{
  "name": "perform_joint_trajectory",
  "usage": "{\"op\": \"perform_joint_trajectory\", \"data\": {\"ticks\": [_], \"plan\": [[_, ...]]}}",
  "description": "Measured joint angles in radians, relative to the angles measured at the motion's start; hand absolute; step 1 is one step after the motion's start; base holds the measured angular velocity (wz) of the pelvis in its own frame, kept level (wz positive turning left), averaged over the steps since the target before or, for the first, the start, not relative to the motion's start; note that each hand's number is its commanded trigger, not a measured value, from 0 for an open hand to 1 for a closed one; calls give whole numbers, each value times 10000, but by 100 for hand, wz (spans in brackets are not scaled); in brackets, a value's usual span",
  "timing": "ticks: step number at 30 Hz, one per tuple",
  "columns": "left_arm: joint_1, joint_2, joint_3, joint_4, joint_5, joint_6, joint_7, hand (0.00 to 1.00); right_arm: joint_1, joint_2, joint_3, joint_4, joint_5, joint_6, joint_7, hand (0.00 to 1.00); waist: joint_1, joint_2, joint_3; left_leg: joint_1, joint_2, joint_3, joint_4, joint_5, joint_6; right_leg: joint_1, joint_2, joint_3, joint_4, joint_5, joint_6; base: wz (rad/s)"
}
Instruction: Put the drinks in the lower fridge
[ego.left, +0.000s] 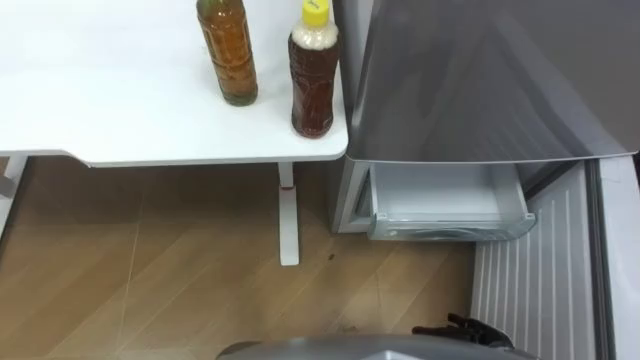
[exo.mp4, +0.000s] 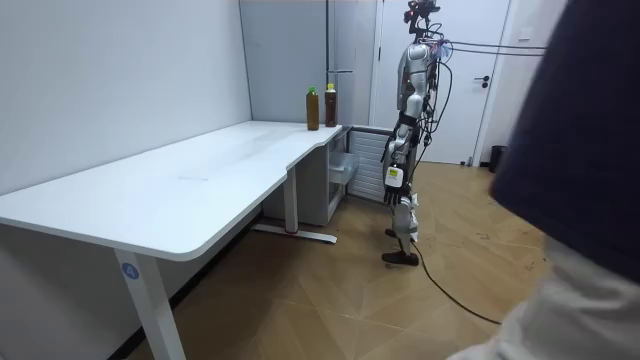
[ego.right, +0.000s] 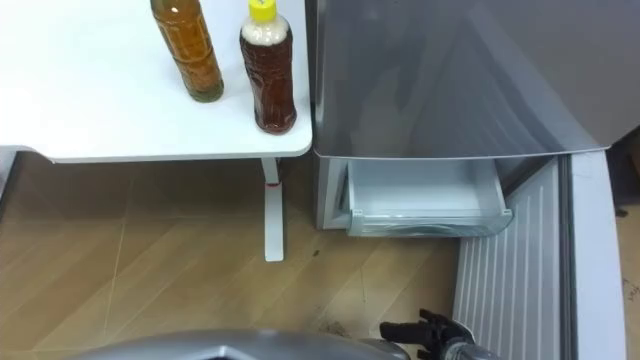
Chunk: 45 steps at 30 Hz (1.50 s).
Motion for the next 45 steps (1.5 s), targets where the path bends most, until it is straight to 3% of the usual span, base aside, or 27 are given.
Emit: {"op": "perform_joint_trajectory", "data": {"ticks": [27,38,42,45], "plan": [[-26,-15,12,0,-24,-12,51,0,-6,2,1,-1,18,-36,-9,0,-5,22,-11,5,-2,13,118,-13,-1,116,-10,-37,10,-7,3,0],[-116,-28,301,2,-113,-253,514,0,-219,-7,-38,352,-18,-128,16,0,-19,96,-18,-13,-4,-69,121,-33,5,122,-8,-87,-3,-7,3,1],[-171,-23,530,3,-1483,-288,1042,0,-210,-8,-96,366,-14,-126,-3,0,-10,135,-16,-13,-12,-171,115,-49,3,129,1,-127,-91,-10,7,4],[-95,-7,920,1,-3339,-292,1561,0,-198,-10,-115,446,108,-114,-125,0,-13,177,-22,24,-18,-183,112,-49,3,202,-2,-140,-121,-10,7,0]]}}
